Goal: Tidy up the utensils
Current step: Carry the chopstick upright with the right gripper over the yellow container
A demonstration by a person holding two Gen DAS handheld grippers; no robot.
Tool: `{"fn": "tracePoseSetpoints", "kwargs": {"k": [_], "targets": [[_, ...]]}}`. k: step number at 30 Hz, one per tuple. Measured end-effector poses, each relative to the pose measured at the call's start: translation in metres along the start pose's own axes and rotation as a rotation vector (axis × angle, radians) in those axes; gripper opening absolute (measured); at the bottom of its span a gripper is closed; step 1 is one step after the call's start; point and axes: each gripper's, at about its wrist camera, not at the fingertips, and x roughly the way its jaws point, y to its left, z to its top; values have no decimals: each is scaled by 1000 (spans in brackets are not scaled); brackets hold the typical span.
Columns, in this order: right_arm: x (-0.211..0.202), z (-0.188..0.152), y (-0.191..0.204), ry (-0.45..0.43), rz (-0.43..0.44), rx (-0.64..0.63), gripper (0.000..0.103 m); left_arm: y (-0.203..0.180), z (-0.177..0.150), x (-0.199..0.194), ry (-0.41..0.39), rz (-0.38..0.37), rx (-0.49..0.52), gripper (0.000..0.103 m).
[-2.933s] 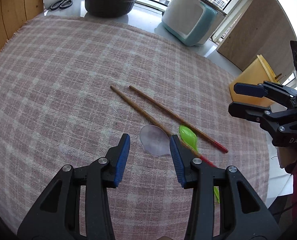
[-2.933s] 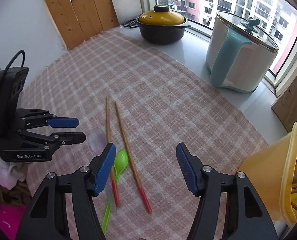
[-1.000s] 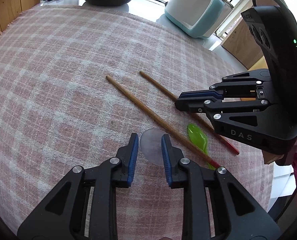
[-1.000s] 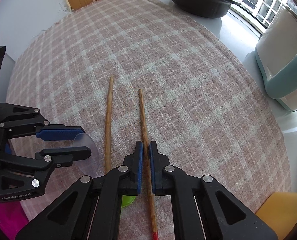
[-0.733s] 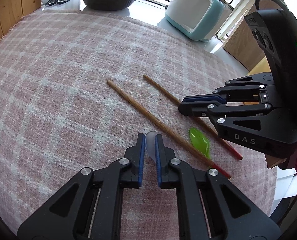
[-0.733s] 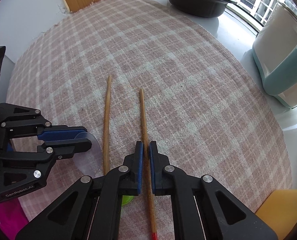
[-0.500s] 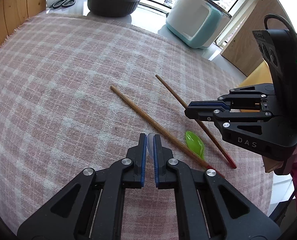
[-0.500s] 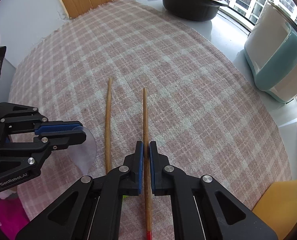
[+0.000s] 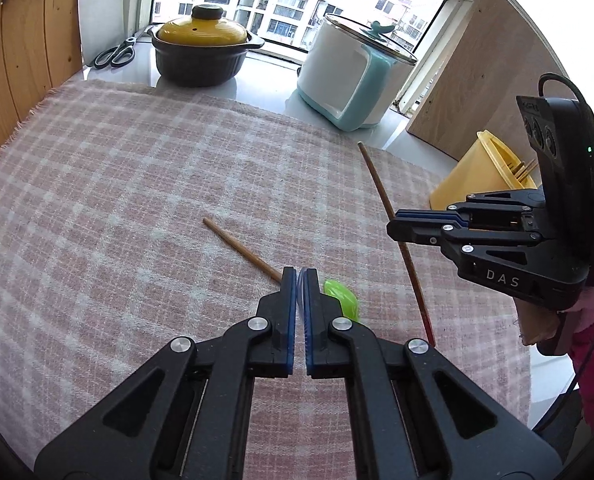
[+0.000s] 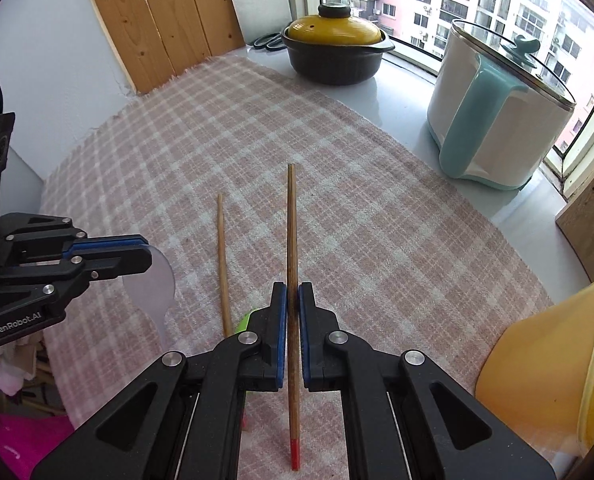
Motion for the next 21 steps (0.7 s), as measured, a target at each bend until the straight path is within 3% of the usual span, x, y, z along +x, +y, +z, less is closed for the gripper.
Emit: {"fn": "tracePoseSetpoints", "kwargs": {"k": [21], "targets": [[-103,-33,-14,-217,-90,84,4,-55,20,-47,-117,-73,92,1]]}}
